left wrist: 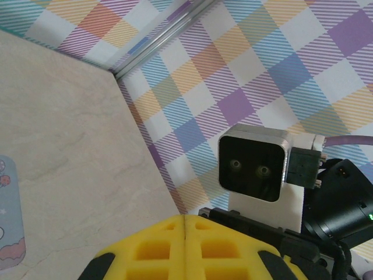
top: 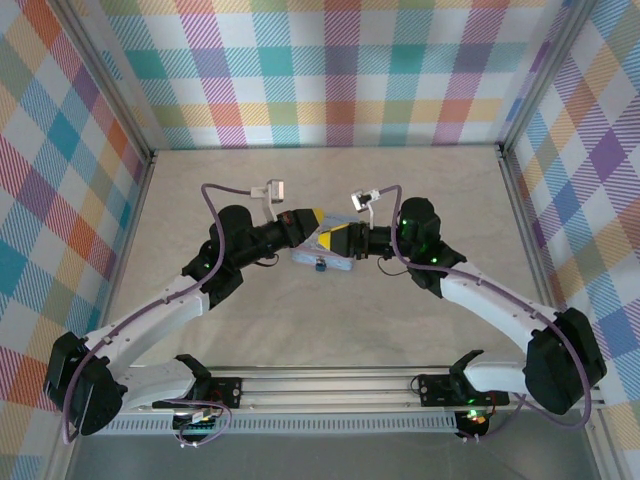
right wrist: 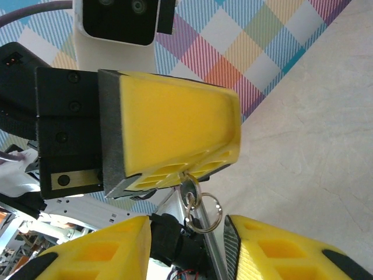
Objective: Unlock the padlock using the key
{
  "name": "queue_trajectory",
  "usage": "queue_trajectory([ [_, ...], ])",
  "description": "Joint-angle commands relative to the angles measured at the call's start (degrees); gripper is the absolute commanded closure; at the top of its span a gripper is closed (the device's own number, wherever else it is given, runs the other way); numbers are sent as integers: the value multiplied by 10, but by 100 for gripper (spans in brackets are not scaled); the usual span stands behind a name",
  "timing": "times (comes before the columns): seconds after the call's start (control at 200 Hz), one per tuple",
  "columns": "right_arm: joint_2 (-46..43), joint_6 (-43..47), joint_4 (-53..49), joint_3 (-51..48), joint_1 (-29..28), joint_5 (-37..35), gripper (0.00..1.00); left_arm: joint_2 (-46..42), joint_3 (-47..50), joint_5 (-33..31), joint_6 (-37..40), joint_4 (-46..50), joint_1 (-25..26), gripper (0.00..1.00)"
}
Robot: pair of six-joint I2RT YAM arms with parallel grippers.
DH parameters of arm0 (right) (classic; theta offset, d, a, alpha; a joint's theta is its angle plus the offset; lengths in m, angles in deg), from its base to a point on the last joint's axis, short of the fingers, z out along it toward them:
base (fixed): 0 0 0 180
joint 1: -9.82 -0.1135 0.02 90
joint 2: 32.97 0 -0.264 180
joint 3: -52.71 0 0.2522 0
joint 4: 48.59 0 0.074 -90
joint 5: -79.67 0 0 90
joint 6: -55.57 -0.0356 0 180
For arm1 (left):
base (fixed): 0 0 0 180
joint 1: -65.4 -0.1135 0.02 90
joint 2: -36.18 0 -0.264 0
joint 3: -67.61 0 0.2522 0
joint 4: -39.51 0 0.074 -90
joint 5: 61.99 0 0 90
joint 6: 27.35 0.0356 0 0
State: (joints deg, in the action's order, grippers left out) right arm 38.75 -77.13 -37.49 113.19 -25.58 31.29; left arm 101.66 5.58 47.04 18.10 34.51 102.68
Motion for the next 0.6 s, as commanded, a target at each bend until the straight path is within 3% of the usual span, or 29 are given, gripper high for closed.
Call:
queue_trajectory([
  [0.0,3,-5,32,22,-5,3,63,-1,-10,8,-4,-31,4,100],
  [0.22,5,-11,29,26,-6,-5,71,5,-10,9,-5,-34,8,100],
  [0.595,1,-12,20,29,-6,-15,74,12,-11,13,-5,-40,15,100],
])
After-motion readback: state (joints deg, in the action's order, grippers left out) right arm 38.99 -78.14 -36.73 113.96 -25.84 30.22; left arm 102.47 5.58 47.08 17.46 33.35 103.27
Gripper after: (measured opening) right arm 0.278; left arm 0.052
